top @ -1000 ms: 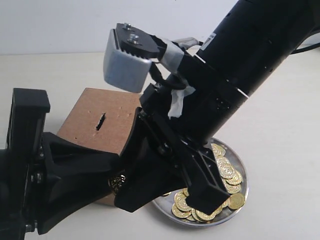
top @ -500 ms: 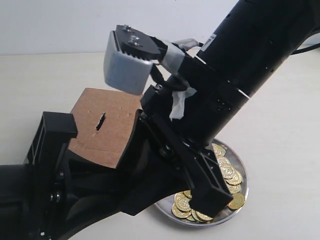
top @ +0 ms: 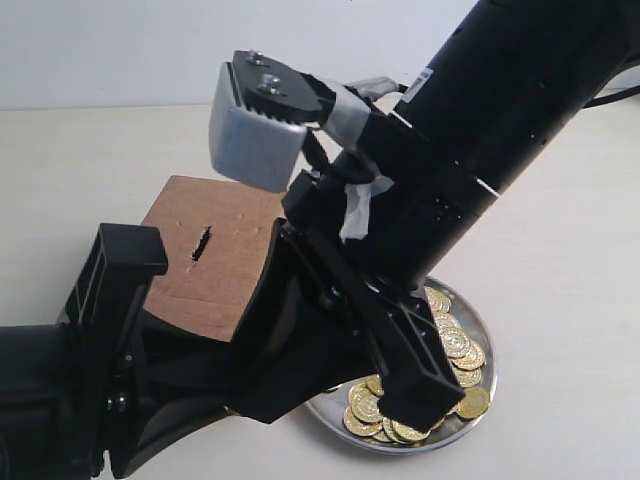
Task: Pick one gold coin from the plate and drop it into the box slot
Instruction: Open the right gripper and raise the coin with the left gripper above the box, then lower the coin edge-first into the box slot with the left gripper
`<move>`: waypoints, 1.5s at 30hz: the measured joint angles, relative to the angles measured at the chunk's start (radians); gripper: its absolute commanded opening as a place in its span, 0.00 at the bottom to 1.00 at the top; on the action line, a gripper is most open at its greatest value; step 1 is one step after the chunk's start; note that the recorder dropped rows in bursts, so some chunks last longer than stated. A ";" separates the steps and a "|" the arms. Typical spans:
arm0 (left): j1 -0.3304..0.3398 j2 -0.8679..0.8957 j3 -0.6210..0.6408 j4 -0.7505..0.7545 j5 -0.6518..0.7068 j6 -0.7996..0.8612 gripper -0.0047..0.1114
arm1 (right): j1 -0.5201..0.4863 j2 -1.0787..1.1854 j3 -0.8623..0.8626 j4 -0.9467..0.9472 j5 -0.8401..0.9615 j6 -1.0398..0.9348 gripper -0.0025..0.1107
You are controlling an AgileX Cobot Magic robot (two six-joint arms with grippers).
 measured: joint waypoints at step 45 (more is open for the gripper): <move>0.619 0.494 -0.610 0.241 0.672 -2.042 0.04 | 0.000 -0.711 0.002 -0.919 -0.120 1.072 0.55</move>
